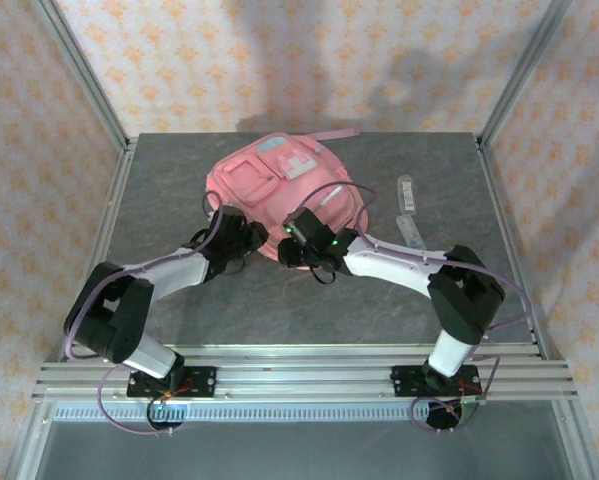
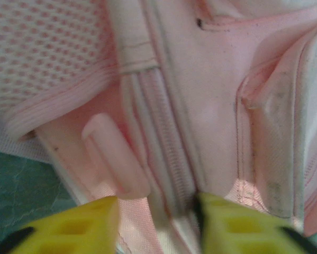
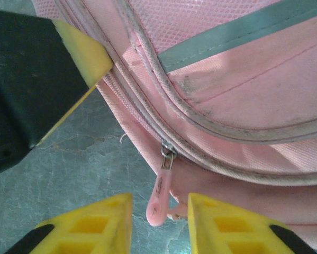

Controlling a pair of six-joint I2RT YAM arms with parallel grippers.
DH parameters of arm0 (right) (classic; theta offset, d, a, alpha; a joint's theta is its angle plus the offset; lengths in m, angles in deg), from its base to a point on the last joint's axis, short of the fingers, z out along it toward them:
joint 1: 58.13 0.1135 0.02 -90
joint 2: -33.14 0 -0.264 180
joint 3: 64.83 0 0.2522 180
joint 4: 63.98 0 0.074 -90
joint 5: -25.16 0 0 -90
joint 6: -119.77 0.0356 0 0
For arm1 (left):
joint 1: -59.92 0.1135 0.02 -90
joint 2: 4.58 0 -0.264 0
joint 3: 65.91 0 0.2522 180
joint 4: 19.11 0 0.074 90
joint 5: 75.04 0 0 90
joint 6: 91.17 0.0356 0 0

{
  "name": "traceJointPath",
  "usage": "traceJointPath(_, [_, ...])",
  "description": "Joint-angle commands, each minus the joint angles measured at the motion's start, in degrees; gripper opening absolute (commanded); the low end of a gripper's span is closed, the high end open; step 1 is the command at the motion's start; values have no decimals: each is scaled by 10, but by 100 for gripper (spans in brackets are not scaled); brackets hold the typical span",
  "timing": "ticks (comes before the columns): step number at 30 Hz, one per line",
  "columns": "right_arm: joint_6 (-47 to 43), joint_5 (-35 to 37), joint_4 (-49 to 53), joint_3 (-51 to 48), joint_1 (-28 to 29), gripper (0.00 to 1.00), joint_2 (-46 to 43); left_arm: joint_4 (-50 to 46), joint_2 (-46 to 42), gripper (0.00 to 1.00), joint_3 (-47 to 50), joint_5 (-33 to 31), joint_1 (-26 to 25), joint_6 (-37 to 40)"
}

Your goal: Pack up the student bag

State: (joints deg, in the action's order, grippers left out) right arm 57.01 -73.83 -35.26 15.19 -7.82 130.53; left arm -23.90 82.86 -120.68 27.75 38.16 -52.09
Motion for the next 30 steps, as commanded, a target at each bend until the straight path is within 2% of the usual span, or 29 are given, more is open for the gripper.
traceJointPath(1, [7,12,0,-5,-6,33,-9,21,23,0,-38,-14,0,7])
traceJointPath(14, [12,-18,18,62,-18,33,81,52,11,0,-13,0,0,-5])
traceJointPath(22, [22,-42,24,67,-12,27,103,61,13,0,-13,4,0,-9])
traceJointPath(27, [33,-22,31,60,-5,14,114,72,19,0,-12,9,0,-16])
traceJointPath(30, [42,7,39,64,-2,10,116,73,23,0,-13,10,0,-16])
